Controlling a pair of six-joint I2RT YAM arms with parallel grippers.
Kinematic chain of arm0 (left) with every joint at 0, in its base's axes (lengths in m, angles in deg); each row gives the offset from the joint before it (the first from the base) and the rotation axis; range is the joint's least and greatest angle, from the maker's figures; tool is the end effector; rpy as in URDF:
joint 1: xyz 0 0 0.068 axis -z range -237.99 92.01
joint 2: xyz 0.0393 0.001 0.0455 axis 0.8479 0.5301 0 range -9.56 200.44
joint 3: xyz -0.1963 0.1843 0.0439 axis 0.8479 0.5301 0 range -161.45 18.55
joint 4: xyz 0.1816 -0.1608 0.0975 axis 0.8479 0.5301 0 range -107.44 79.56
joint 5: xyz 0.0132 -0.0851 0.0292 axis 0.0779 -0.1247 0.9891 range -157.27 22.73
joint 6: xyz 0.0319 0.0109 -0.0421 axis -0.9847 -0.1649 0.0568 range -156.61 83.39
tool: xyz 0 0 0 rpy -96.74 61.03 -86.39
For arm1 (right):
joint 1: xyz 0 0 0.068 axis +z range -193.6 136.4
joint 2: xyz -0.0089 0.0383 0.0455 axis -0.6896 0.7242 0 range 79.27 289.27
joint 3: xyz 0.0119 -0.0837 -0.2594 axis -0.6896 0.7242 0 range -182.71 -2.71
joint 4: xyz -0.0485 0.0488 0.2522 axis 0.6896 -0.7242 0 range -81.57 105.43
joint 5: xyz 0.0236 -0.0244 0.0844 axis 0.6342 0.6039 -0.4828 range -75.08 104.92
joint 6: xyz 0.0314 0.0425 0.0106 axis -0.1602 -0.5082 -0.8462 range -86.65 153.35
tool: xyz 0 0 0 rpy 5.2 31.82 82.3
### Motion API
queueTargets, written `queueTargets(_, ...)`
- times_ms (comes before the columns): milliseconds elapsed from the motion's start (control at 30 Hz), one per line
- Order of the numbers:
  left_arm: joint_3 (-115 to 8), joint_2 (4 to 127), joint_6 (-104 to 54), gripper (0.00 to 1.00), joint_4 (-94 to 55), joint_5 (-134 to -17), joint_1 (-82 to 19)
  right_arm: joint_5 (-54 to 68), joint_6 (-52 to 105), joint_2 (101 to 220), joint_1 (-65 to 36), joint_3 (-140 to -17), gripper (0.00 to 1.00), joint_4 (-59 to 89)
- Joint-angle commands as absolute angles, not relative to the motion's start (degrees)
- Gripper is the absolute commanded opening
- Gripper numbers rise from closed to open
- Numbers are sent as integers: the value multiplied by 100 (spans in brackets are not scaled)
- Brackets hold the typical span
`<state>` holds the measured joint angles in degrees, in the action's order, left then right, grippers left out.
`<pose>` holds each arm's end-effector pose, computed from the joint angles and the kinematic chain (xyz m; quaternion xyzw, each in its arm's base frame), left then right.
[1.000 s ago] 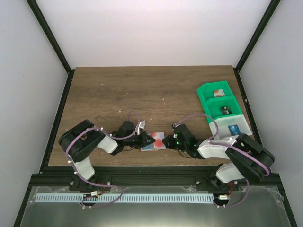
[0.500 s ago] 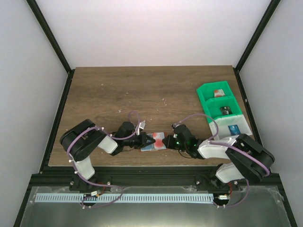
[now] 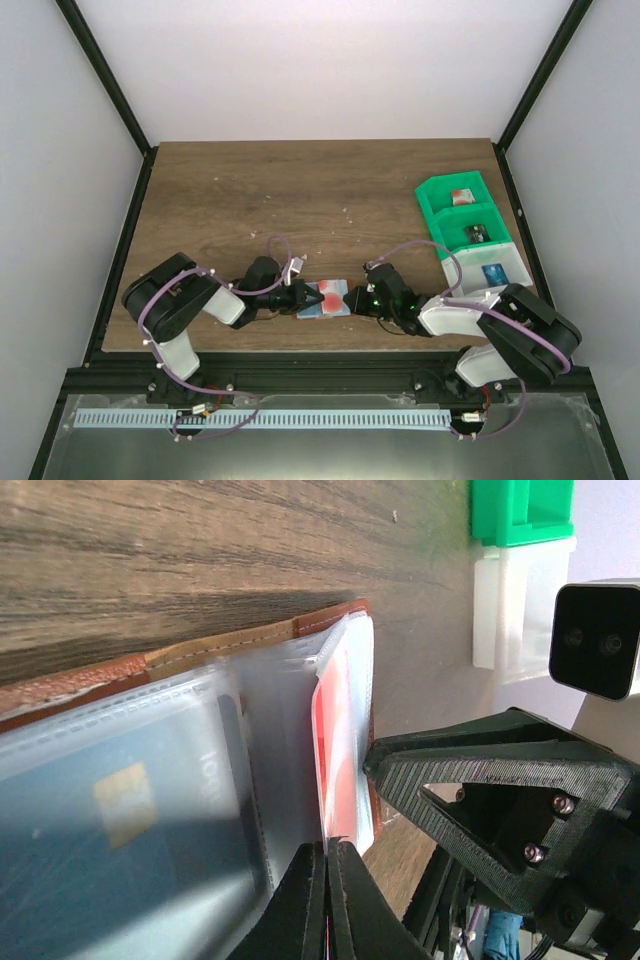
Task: Take the credit cards out of the card holder
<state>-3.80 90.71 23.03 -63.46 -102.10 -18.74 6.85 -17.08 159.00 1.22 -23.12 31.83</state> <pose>0.1920 -0.1832 0.0917 -0.0046 0.8467 -0.5220 0.1024 0.1594 0.1652 0.1189 0.0167 0.9148 0.3379 0.2208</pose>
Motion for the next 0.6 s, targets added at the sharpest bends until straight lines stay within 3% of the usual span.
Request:
queueTargets(0,-249,9052,2024,0,-6234,-10344,-1958,790,-1731,15827,162,-2159,12,2911)
queueTargets(133,-206,9209,2091,0,-6569,-10556,-1958,769,-1731,15805,165,-2166,13,2922)
queueTargets(200,-259,9274,2096,11,-6609,-10624,-1957,756,-1723,15802,164,-2180,12,2917)
queueTargets(233,-289,9294,2088,12,-6607,-10653,-1958,765,-1717,15796,164,-2193,12,2914)
queueTargets(300,-308,9309,2087,0,-6613,-10671,-1956,759,-1712,15790,161,-2194,12,2897)
queueTargets(567,-304,9349,2163,0,-6760,-10689,-1958,747,-1713,15772,166,-2186,12,2915)
